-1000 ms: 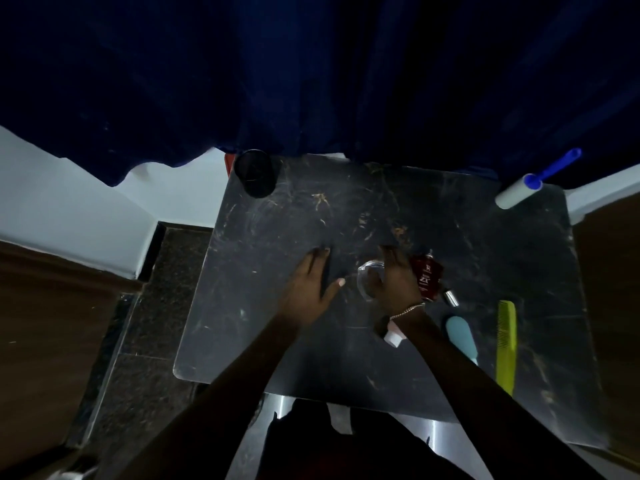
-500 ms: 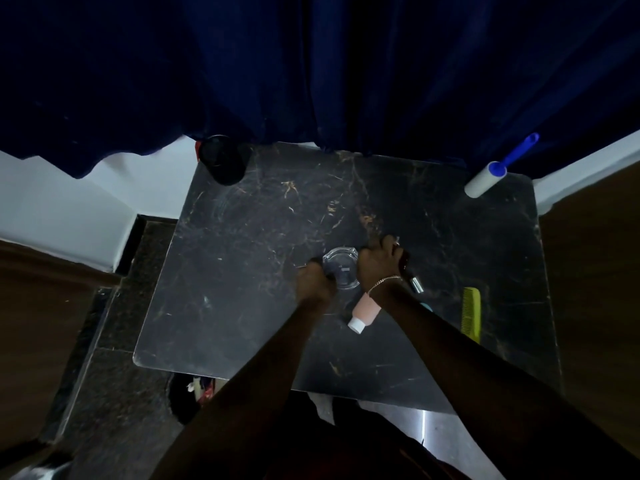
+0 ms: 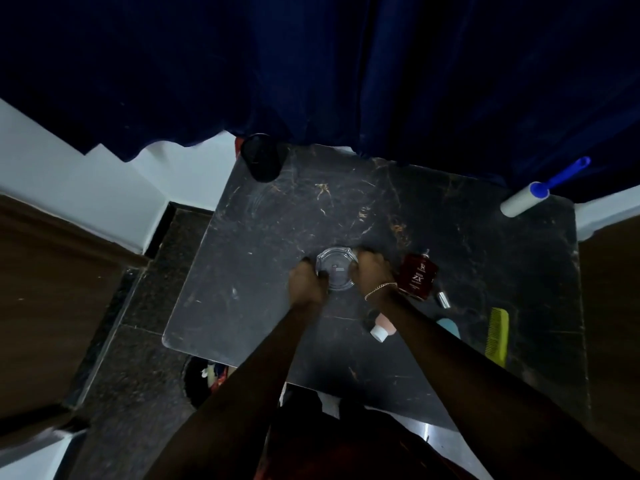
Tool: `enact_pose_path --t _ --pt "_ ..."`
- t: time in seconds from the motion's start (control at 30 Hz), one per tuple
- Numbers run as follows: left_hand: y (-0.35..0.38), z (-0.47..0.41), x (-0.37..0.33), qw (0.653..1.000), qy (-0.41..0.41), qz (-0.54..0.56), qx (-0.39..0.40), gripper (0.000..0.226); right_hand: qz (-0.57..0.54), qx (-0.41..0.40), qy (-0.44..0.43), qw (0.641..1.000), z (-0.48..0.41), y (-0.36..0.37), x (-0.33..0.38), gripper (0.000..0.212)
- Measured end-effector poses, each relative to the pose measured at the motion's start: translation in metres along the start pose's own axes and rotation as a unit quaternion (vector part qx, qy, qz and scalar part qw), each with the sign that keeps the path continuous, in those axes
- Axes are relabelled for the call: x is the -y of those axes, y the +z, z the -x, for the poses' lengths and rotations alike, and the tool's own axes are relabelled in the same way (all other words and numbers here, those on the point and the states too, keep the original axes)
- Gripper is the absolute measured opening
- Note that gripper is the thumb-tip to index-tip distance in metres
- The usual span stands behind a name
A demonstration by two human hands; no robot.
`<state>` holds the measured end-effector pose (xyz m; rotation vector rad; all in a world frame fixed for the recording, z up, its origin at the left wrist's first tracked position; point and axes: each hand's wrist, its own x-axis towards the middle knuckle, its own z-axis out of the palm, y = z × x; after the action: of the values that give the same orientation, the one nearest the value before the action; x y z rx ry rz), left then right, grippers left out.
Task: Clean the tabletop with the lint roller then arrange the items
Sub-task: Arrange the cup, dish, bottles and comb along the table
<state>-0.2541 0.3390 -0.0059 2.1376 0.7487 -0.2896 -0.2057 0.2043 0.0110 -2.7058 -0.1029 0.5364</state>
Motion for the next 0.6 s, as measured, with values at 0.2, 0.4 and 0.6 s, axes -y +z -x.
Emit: enact_pose_path --t 0.2,0.4,0.6 --pt "-0.051 -0.034 0.016 1.000 0.004 0.022 -0.017 0.024 -0.066 -0.012 -0.013 0.998 -0.023 0.011 0.051 0.025" --pt "-0.101 -0.083 0.032 0.999 -0.002 0.021 -0.038 0.019 -0.059 -0.010 -0.034 0.998 -0.064 0.025 0.111 0.025" --pt "-0.140 -0.136 0.039 0.998 -0.006 0.002 -0.060 0.014 -0.057 -0.023 -0.021 0.998 -0.107 0.041 0.165 0.028"
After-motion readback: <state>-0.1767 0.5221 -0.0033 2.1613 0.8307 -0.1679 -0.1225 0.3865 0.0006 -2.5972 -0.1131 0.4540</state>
